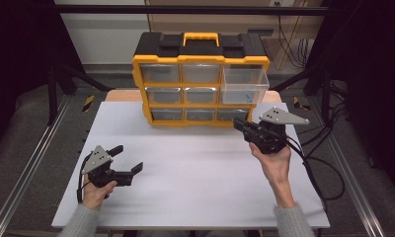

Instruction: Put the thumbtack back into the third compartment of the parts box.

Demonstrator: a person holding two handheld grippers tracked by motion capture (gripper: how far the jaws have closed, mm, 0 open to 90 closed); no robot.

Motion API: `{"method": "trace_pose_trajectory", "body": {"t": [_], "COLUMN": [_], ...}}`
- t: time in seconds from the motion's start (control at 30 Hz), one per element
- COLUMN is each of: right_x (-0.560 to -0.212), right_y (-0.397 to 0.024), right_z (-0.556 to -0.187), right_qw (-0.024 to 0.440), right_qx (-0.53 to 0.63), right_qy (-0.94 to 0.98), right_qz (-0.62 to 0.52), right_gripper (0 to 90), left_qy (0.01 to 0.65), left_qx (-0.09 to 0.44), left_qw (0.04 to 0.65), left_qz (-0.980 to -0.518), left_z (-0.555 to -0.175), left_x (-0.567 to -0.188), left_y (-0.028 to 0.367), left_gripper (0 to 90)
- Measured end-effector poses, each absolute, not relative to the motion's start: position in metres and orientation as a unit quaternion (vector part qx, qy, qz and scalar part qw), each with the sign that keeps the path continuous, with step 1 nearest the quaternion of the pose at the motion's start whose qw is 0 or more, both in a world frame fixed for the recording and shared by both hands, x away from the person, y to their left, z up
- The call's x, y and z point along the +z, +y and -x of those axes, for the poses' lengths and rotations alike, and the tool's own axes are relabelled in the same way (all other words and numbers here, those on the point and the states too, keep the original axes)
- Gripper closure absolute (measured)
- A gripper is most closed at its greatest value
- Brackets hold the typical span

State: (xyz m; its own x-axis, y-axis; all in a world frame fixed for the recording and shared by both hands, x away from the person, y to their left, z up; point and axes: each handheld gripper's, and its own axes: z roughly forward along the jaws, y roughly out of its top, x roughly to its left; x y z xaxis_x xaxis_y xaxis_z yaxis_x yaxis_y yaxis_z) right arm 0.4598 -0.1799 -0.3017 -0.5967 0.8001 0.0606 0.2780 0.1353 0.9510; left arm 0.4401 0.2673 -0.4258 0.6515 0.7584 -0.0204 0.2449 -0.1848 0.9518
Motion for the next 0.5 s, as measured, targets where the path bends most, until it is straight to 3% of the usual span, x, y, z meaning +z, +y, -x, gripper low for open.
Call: {"method": "trace_pose_trajectory", "body": {"t": [0.5], "right_x": [-0.281], "right_y": [-0.186], "right_z": [-0.465], "right_qw": [0.262], "right_qx": [0.537], "right_qy": [0.706], "right_qz": [-0.38], "right_gripper": [85.7], "left_qy": [0.343], "left_qx": [0.238], "left_qw": [0.538], "left_qz": [-0.732], "left_z": [-0.44], "left_x": [-0.426], "left_y": [0.268], "left_gripper": [2.7]}}
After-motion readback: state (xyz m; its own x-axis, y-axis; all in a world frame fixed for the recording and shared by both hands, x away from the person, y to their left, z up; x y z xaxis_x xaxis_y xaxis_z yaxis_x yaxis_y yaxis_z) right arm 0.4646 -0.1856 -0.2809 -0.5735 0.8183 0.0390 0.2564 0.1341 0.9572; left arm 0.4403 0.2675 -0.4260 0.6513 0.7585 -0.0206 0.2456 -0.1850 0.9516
